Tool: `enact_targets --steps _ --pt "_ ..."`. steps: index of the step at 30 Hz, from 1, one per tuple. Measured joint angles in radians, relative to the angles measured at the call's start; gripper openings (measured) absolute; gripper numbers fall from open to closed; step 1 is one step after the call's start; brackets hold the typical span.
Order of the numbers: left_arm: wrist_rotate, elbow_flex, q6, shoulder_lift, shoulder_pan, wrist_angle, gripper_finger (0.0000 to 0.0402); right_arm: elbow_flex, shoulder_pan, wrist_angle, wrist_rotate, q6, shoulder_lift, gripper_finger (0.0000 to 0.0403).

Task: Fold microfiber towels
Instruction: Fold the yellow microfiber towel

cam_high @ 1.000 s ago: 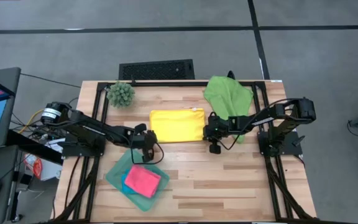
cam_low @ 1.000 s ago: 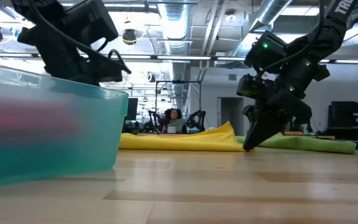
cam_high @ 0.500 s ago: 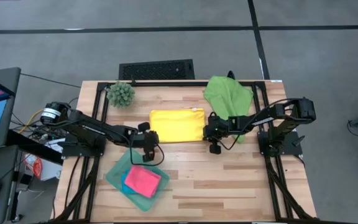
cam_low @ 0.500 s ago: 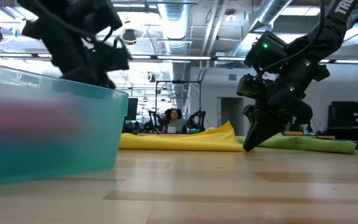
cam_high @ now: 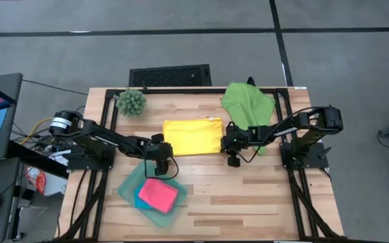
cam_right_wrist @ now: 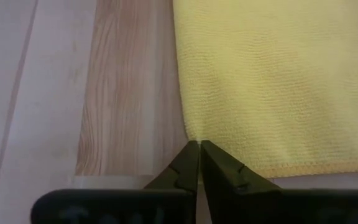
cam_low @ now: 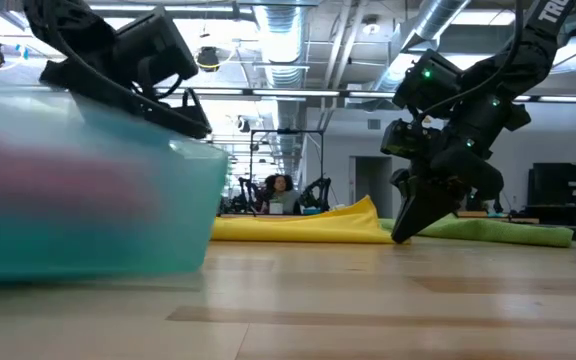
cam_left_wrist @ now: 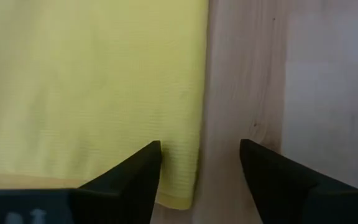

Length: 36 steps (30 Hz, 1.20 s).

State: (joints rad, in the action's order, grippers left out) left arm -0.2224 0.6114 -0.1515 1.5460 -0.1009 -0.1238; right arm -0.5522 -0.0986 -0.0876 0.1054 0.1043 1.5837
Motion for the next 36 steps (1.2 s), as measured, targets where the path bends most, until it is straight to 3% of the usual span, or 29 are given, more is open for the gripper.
enact_targets --steps 7,18,22,32,36 --pt "-0.01 0.008 -0.057 0.025 -0.002 -0.011 0.0175 0.0 0.0 0.002 0.0 0.0 0.0 0.0043" --pt "0.021 0.039 -0.094 0.028 0.0 -0.054 0.001 0.0 0.0 0.005 -0.001 -0.052 -0.001 0.0025" --pt "0.015 0.081 -0.095 0.032 0.0 -0.109 0.0009 0.001 0.0 0.031 0.0 -0.056 -0.022 0.0007" --pt "0.025 0.207 -0.135 0.02 0.0 -0.316 0.0002 0.002 -0.024 0.089 -0.001 -0.052 -0.193 0.0005" --pt "-0.015 0.241 -0.142 0.013 0.0 -0.351 0.0001 -0.003 -0.056 0.084 -0.007 -0.043 -0.232 0.0006"
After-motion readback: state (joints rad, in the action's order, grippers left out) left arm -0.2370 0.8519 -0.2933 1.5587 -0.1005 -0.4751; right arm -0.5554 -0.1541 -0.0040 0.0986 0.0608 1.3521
